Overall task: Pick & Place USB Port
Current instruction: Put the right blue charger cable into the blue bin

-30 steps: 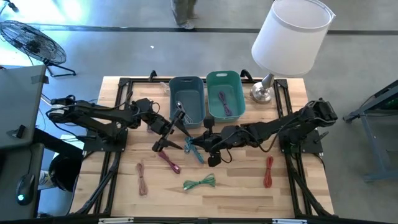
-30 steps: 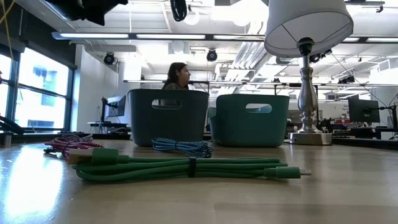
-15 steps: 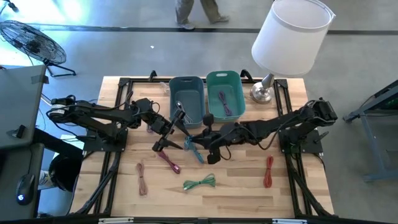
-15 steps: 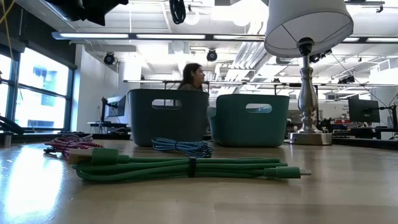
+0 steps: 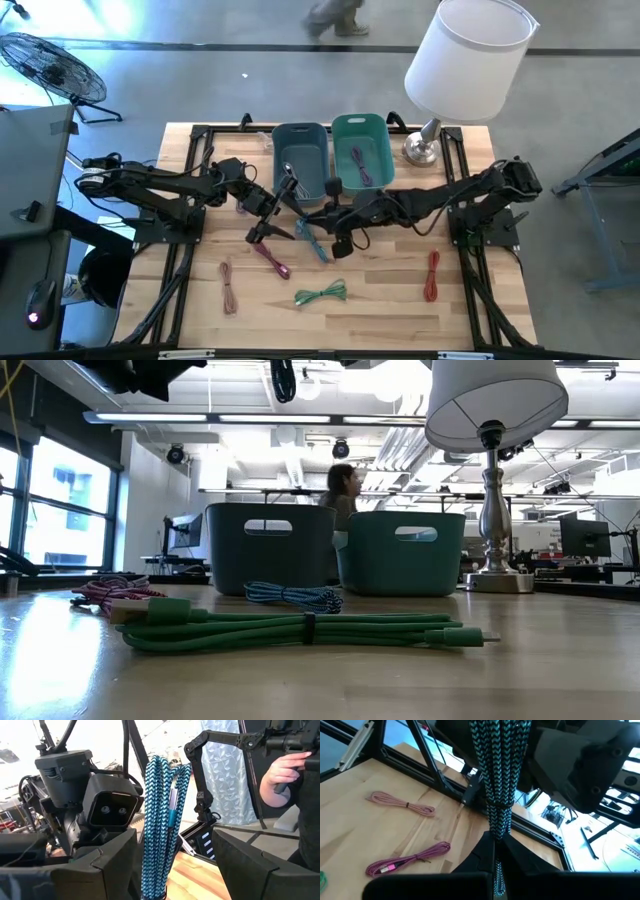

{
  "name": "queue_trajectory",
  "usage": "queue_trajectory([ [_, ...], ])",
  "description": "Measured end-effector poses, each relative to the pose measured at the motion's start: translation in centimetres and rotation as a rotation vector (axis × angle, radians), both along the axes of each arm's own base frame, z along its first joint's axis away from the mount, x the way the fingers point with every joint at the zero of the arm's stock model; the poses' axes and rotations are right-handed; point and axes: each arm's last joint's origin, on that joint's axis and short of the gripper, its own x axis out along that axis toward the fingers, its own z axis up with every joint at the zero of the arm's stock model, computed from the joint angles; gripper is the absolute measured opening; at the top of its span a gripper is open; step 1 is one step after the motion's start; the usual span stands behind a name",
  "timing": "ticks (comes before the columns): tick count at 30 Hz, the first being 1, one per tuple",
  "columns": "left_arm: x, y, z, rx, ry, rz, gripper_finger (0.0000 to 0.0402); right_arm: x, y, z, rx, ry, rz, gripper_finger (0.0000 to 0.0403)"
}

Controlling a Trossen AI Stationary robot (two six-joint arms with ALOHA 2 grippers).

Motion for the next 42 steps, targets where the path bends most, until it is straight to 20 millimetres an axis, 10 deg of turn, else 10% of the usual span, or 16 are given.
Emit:
queue_trajectory([
  [15, 0.0, 0.1, 0.0, 0.045, -0.036, 0.034, 0.0242, 0.2, -1.2, 0.0, 0.027, 0.003, -0.003, 0.0003],
  [28, 1.4, 0.3, -1.1, 0.09, -0.089, 0.075, 0.0033, 0.2, -1.4, -0.2, 0.034, 0.023, -0.003, 0.0003],
  [32, 1.1, 0.3, -0.8, 0.096, -0.104, 0.115, 0.0024, 0.1, -1.3, -0.2, 0.045, 0.021, -0.027, 0.0004],
  [42, -0.6, 0.4, 0.8, 0.139, -0.121, 0.166, 0.002, -0.5, 1.1, -0.1, 0.006, 0.004, -0.211, 0.0107],
])
